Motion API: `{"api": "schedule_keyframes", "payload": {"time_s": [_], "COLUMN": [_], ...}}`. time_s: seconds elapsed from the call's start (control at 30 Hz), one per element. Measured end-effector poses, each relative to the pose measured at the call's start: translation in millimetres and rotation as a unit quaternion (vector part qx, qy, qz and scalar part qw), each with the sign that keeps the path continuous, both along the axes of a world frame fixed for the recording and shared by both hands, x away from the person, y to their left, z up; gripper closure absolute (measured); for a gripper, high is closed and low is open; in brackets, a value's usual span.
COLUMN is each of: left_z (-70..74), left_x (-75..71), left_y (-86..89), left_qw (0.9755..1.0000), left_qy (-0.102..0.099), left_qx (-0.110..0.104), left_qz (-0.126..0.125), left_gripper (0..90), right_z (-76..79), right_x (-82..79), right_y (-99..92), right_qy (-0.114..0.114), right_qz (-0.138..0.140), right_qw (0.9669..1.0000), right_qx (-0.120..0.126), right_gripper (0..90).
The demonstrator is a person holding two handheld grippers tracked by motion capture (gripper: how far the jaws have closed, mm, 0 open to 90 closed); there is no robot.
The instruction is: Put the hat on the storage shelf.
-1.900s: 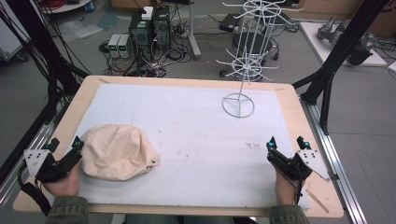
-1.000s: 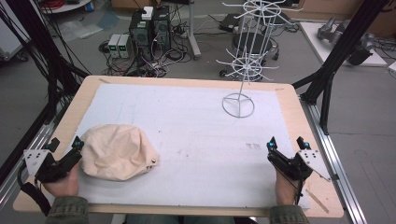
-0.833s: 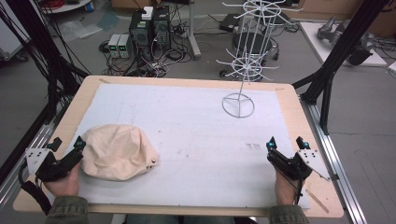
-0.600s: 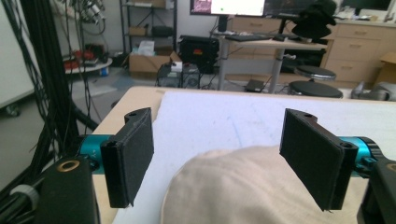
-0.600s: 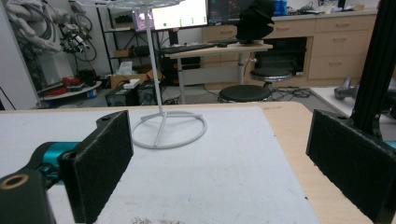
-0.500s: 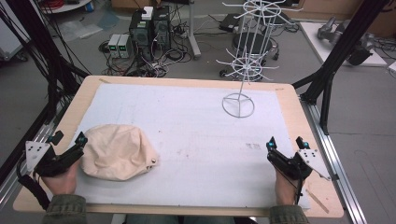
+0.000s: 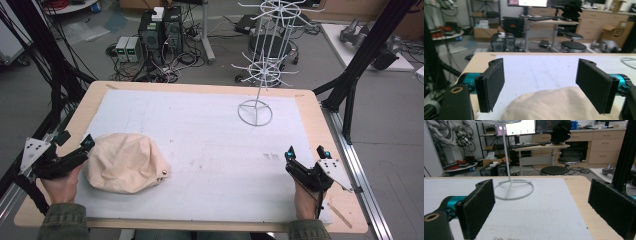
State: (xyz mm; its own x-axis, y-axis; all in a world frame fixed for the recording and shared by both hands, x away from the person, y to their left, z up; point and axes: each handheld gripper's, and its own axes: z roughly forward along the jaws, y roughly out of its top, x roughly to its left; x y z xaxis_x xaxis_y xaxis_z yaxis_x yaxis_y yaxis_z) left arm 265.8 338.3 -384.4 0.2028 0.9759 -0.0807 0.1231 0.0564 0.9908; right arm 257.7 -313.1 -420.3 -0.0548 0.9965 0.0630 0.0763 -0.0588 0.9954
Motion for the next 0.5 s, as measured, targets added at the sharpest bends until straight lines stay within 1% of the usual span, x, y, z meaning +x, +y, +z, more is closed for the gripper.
{"api": "schedule_keyframes", "payload": {"time_s": [0.03,0.1,0.17,0.33,0.4,0.43,0.5], "left_z": [3.8,7.8,12.7,19.5,21.4,23.1,25.8], "left_x": [5.1,11.3,17.9,28.8,33.2,36.0,39.9], "left_y": [-2.1,-5.3,-9.6,-15.8,-17.9,-18.6,-20.2], "left_qw": [0.9999,0.9997,0.9993,0.9985,0.9979,0.9968,0.9955], "left_qy": [0.005,0.007,0.008,0.011,0.019,0.029,0.039], "left_qx": [0.007,0.013,0.022,0.032,0.037,0.044,0.053], "left_qz": [-0.011,-0.021,-0.03,-0.043,-0.05,-0.059,-0.069], "left_gripper": [22.5,19.5,19.4,19.2,19.4,19.4,19.4], "right_z": [-0.1,-0.5,-0.7,-0.8,-0.9,-0.9,-0.7], "right_x": [0.3,1.6,1.8,2.3,2.6,2.1,1.8], "right_y": [-0.1,0.4,0.8,1.3,1.1,1.3,1.5], "right_qy": [0.001,0.005,0.006,0.007,0.007,0.009,0.007], "right_qz": [0.0,0.008,0.01,0.016,0.016,0.017,0.016], "right_qw": [1.0,0.9999,0.9999,0.9998,0.9998,0.9998,0.9998], "right_qx": [0.0,0.005,0.004,0.003,0.004,0.007,0.005], "right_gripper": [6.1,6.2,6.2,6.2,6.1,6.2,6.2]}}
